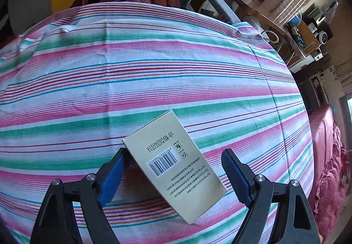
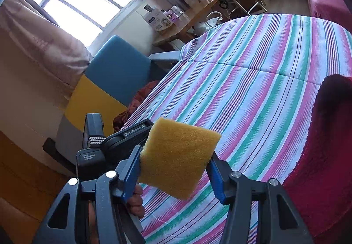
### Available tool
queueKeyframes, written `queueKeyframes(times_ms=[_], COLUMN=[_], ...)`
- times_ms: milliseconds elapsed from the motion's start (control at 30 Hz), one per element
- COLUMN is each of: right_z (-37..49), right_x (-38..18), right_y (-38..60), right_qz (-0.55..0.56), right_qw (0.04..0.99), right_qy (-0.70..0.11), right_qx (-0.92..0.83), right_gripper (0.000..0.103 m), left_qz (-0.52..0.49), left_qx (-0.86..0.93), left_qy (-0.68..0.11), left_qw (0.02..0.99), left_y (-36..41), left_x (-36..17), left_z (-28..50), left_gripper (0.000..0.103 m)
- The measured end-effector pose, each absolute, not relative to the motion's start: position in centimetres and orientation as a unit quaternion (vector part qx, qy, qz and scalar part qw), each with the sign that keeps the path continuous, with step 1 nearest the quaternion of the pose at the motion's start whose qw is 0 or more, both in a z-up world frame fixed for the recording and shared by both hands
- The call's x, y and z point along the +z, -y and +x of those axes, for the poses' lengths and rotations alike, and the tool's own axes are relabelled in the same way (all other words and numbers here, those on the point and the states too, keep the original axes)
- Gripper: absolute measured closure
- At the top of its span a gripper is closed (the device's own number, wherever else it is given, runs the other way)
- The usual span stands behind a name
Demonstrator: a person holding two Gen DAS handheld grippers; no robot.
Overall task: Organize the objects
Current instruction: 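Grasp the white box with the left tool while the right tool holds the sponge cake, then carry the white box into the gold tray with the left tool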
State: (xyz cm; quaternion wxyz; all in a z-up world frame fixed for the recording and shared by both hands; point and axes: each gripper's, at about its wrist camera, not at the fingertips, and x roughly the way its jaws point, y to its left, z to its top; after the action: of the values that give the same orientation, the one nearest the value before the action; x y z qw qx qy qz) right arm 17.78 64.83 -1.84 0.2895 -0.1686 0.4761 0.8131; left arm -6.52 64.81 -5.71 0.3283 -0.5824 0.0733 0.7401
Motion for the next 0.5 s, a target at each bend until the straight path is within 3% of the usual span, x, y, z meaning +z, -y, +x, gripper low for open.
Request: queueKeyframes(times_ms=[167, 233, 300, 500], right_z=[17.6, 17.5, 17.5, 16.5], right_x=[-2.0, -2.1, -2.1, -2.4], right_y=[-65.0, -65.0, -65.1, -65.0], right_qz=[-0.17, -0.172, -0.174, -0.201], right_qw=[0.286, 0.285, 0.284, 0.262], right_qy=[-0.479, -0.478, -0.478, -0.474], right_qx=[0.812, 0.813, 0.813, 0.816], right_gripper=[0.046, 0.046, 0.046, 0.046], left_qz=[-0.577, -0.58, -0.557, -0.533], left_qx=[0.734, 0.727, 0.738, 0.749], left_qy=[-0.128, -0.13, -0.146, -0.157], left_qw=[0.336, 0.342, 0.353, 0.361], left_y=[-65.4, -64.2, -62.8, -55.5], left_x=[-7.6, -8.4, -8.0, -7.4], left_z=[-6.3, -6.5, -6.3, -5.3], left_gripper=[0.016, 0.039, 0.053, 0.053])
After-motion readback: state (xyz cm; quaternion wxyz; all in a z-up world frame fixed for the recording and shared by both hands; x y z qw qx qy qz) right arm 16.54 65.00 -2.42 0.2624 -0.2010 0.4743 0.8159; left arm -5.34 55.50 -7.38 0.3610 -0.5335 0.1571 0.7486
